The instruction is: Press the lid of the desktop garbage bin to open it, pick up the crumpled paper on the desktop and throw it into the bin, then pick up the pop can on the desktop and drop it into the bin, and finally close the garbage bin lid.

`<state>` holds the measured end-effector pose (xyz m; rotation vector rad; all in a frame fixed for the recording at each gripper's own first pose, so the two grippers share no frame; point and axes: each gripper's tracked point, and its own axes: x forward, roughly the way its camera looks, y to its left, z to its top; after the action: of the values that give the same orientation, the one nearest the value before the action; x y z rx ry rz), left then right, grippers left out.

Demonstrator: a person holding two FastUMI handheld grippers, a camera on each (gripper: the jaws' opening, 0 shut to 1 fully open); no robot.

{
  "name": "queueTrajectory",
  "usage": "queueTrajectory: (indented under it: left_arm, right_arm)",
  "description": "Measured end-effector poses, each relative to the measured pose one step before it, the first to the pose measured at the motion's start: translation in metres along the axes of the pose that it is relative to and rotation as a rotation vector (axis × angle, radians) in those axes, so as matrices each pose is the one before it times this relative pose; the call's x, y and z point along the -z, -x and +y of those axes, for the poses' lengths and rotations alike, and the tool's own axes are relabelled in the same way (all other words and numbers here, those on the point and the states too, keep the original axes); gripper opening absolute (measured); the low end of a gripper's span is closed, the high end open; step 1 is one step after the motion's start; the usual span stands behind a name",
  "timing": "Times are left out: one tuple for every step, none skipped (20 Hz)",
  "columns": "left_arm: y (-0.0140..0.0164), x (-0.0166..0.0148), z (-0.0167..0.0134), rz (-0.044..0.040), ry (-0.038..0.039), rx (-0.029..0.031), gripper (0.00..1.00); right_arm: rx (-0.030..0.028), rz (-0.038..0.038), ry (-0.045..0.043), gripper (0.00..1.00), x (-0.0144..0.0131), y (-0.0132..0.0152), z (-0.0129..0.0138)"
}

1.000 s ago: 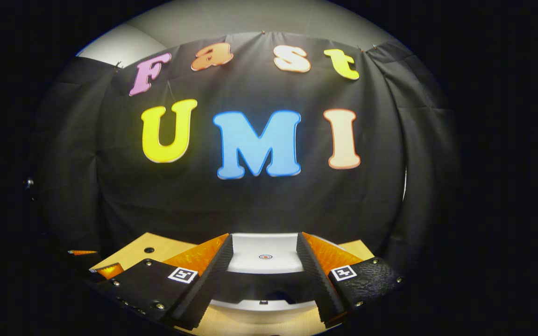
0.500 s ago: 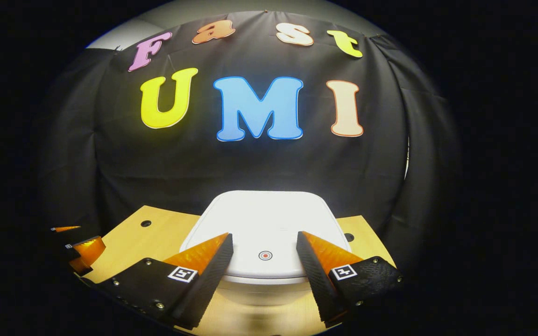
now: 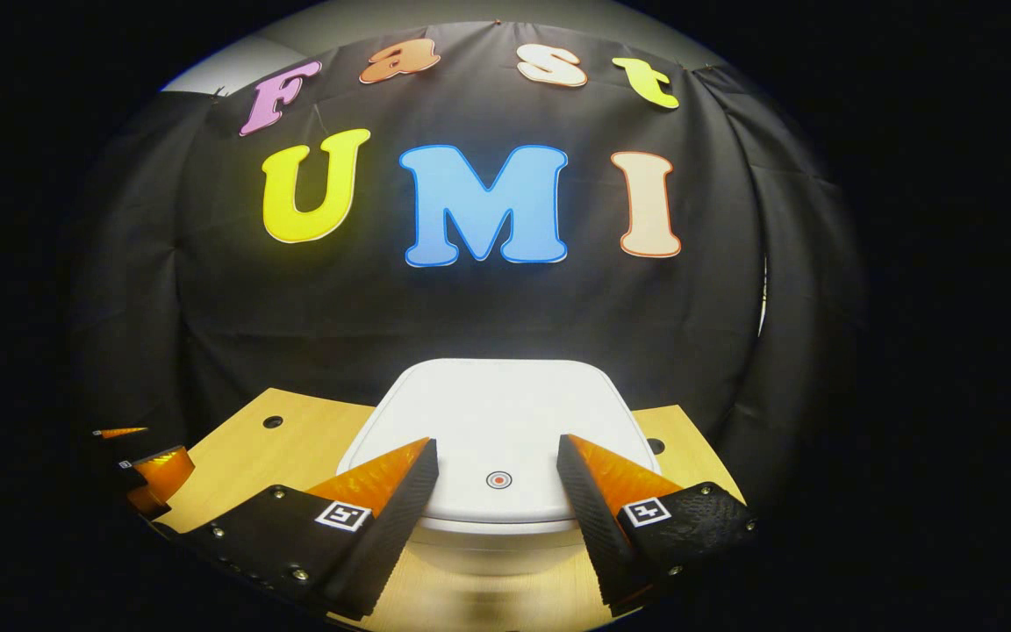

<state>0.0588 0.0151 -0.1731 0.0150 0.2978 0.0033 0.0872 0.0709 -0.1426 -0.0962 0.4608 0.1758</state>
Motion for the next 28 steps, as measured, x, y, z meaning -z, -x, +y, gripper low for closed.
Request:
queueTrajectory:
  left_arm:
    - [-0.00029,0.00049,-0.00016,-0.00103,-0.00064,0.00226,1.0]
    - [0.00014,0.00015,-0.00018,-0.00034,-0.00115,0.00161,1.0]
    - [-0.00023,0.00048,0.00027,-0.00064,-0.00272,0.001,1.0]
    - [-0.00051,0.00121,0.00013,-0.00058,-0.00197,0.0016,1.0]
    - [-0.0005,0.00175,-0.00017,-0.0001,-0.00228,0.00124,1.0]
    - [0.00008,0.0011,0.00009,0.00024,-0.00296,0.00099,1.0]
    - [0.00098,0.00187,-0.0016,0.00082,-0.00337,0.00073,1.0]
    - [-0.00016,0.00115,-0.0012,0.00022,0.00086,0.00179,1.0]
    - [-0.00083,0.00068,-0.00069,0.00081,-0.0001,0.00154,1.0]
    - [-0.00007,0.00255,-0.00037,0.00099,-0.00097,0.00207,1.0]
    - [0.00013,0.00094,-0.00085,0.00109,0.00184,0.00232,1.0]
    - [-0.00128,-0.00102,-0.00232,0.00054,0.00477,0.00471,0.95]
    - [-0.00043,0.00171,-0.00166,0.0003,0.0006,0.00214,0.95]
    - [-0.00015,0.00065,-0.00139,0.00013,-0.00126,0.00248,0.95]
    - [0.00001,-0.00028,-0.00159,-0.00067,-0.00212,0.00272,0.95]
    - [-0.00029,-0.00079,-0.00171,-0.00151,-0.00331,0.00386,1.0]
    - [-0.00063,-0.0006,-0.00194,-0.0017,-0.00441,0.00233,1.0]
    - [0.00024,-0.00159,-0.0015,-0.00259,-0.00481,0.00285,1.0]
    - [0.0003,-0.00019,-0.00051,-0.00345,-0.00339,0.00262,1.0]
    - [0.00141,-0.00153,-0.00028,-0.00407,-0.00144,0.00179,0.95]
    - [0.00049,-0.00237,-0.00283,-0.00423,-0.00096,0.00431,1.0]
    - [-0.00013,-0.00106,-0.00202,-0.00173,-0.00213,0.00357,1.0]
    - [0.00063,-0.00123,0.00086,-0.00503,-0.00526,0.00133,1.0]
    - [0.00062,-0.00213,-0.00025,-0.00357,-0.00159,0.00112,1.0]
    - [-0.00016,-0.00333,-0.00125,-0.00336,0.00089,0.00172,1.0]
    - [0.00112,-0.00335,-0.00038,-0.00543,0.00141,0.00226,1.0]
    - [0.00184,-0.00419,0.00089,-0.00838,-0.00096,0.0,1.0]
    - [0.00436,-0.01076,0.00055,-0.02355,-0.00893,-0.00128,1.0]
  right_arm:
    - [0.00114,-0.00022,0.00306,0.89,0.0007,0.0,-0.0004]
    - [0.00094,-0.00181,0.00185,0.89,0.0005,-0.00008,0.00038]
    - [-0.00008,-0.0051,-0.00107,0.89,0.00065,0.00035,0.00003]
    - [-0.00117,-0.00633,-0.00363,0.89,0.00039,-0.00065,-0.00068]
    - [-0.00054,-0.00257,-0.00568,0.89,0.00021,-0.00016,-0.00033]
    - [0.00147,-0.00408,-0.00319,0.89,0.00136,-0.00026,-0.0001]
    - [0.00745,-0.00978,0.00481,0.89,0.00106,-0.00052,0.00065]
    - [0.00328,-0.00458,0.00342,0.89,0.00099,0.00034,0.00035]
    - [0.00267,0.00103,-0.00161,0.89,0.00037,-0.00072,-0.00047]
    - [-0.00034,0.00454,-0.00463,0.89,0.00125,-0.00042,0.00001]
    - [-0.00373,0.00863,-0.00661,0.89,0.00255,-0.00014,0.00013]
    - [-0.00315,-0.00805,-0.01547,0.9,-0.00206,-0.00005,-0.00102]
    - [0.00069,0.00206,0.00618,0.9,0.00246,0.00008,0.00077]
    - [0.00328,-0.0079,0.00614,0.89,-0.00042,0.00001,0.00045]
    - [0.00209,-0.00655,-0.00413,0.9,-0.00141,-0.0001,-0.00094]
    - [-0.00145,0.00019,-0.00551,0.9,-0.001,0.00031,-0.0005]
    - [-0.00258,-0.00738,0.0004,0.89,-0.00066,0.00025,0.00127]
    - [-0.00202,-0.0019,0.00176,0.89,-0.0007,0.00027,0.00016]
    - [-0.00194,-0.00332,-0.00263,0.89,-0.00102,-0.00019,-0.00047]
    - [-0.00231,0.00526,-0.00352,0.89,0.00043,0.00018,-0.00063]
    - [-0.00265,-0.00075,-0.00446,0.89,-0.00009,-0.00093,-0.00034]
    - [-0.00172,-0.00078,0.00034,0.89,-0.00021,-0.00025,0.00046]
    - [-0.00154,-0.00168,0.00499,0.89,0.00042,0.00074,0.00007]
    - [-0.00065,-0.00218,0.0032,0.89,-0.00037,-0.00082,-0.00025]
    - [-0.00171,-0.00098,0.00178,0.89,-0.00007,-0.0001,0.00013]
    - [-0.00293,-0.00173,0.00023,0.89,-0.00073,-0.00082,-0.00027]
    - [-0.00714,0.00345,0.00321,0.89,0.0006,0.00101,0.00091]
    - [-0.01483,0.00341,0.0054,0.89,-0.00027,0.00414,0.00103]
